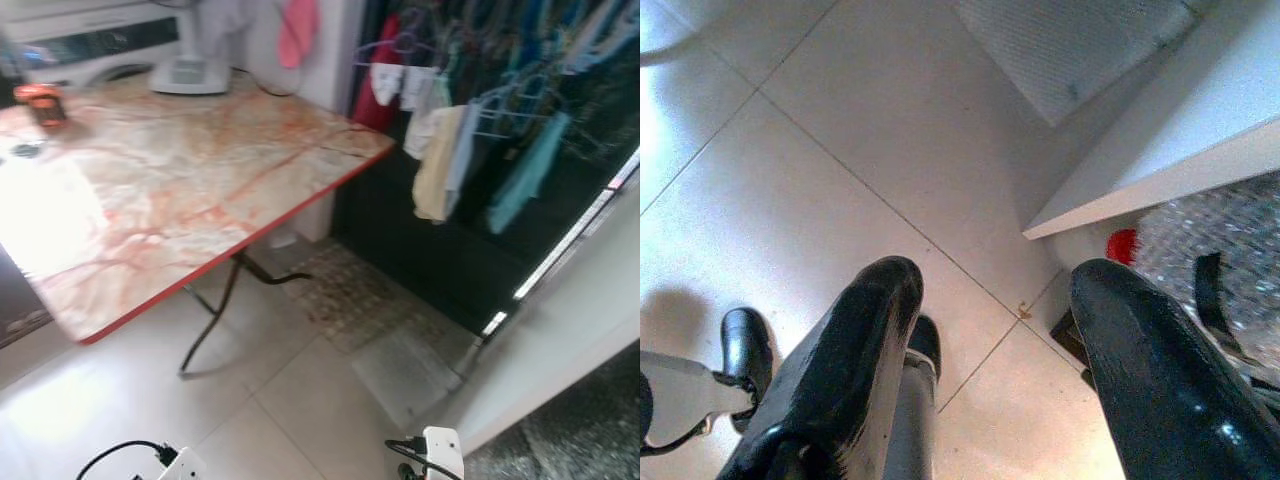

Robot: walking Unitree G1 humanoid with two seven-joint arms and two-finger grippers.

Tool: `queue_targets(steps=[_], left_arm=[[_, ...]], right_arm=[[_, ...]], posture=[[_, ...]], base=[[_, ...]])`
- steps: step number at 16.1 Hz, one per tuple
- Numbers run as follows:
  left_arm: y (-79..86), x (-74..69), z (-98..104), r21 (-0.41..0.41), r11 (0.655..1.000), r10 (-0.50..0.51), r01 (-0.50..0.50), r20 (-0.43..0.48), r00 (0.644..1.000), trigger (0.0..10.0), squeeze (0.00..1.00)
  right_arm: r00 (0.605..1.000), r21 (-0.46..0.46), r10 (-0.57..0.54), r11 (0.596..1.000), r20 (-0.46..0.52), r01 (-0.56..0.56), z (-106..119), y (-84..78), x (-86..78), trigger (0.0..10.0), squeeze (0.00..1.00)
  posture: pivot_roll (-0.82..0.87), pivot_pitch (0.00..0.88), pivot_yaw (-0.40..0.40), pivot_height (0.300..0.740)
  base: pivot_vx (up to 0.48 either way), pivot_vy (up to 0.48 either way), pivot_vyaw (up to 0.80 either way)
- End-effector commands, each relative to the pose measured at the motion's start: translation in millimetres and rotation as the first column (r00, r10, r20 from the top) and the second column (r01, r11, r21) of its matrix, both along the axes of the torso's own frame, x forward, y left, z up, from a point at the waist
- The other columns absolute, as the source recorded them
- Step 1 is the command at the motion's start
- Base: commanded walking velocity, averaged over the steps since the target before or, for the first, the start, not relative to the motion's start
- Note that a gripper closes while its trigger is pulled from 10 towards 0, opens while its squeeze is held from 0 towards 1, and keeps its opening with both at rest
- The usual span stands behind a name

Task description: Restocking fridge

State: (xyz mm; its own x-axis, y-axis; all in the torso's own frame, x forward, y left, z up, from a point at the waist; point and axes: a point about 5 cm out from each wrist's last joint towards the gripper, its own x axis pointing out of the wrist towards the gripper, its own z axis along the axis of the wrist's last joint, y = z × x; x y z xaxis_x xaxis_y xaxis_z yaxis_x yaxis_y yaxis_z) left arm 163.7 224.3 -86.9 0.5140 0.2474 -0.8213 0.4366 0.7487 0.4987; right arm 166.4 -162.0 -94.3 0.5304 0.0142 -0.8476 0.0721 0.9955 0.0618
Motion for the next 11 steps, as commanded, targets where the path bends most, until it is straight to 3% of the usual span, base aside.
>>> queue_targets(steps=[1, 5, 11], left_arm=[[0.1, 0.2, 0.2, -0.001, 1.000, 0.004, -0.004, 0.009, 1.000, 10.0, 0.00], [0.5, 0.2, 0.3, -0.001, 1.000, 0.005, -0.005, 0.012, 1.000, 10.0, 0.00], [1.7, 0.3, 0.7, -0.002, 1.000, 0.002, -0.002, 0.014, 1.000, 10.0, 0.00]], right_arm=[[1.000, -0.005, -0.003, 1.000, -0.003, 0.003, 0.2, -2.5, 0.4, 10.0, 0.00], [1.000, -0.006, -0.002, 1.000, -0.007, 0.002, 0.1, -2.5, 0.2, 10.0, 0.00], [1.000, -0.002, 0.000, 1.000, -0.007, 0.000, 0.2, -1.8, 0.6, 10.0, 0.00]], posture=[[-0.03, 0.000, -0.088, 0.740], [-0.03, 0.006, -0.087, 0.740], [-0.03, 0.010, -0.084, 0.740]], base=[[0.000, 0.000, -0.79], [0.000, 0.412, -0.79], [0.000, 0.000, -0.79]])
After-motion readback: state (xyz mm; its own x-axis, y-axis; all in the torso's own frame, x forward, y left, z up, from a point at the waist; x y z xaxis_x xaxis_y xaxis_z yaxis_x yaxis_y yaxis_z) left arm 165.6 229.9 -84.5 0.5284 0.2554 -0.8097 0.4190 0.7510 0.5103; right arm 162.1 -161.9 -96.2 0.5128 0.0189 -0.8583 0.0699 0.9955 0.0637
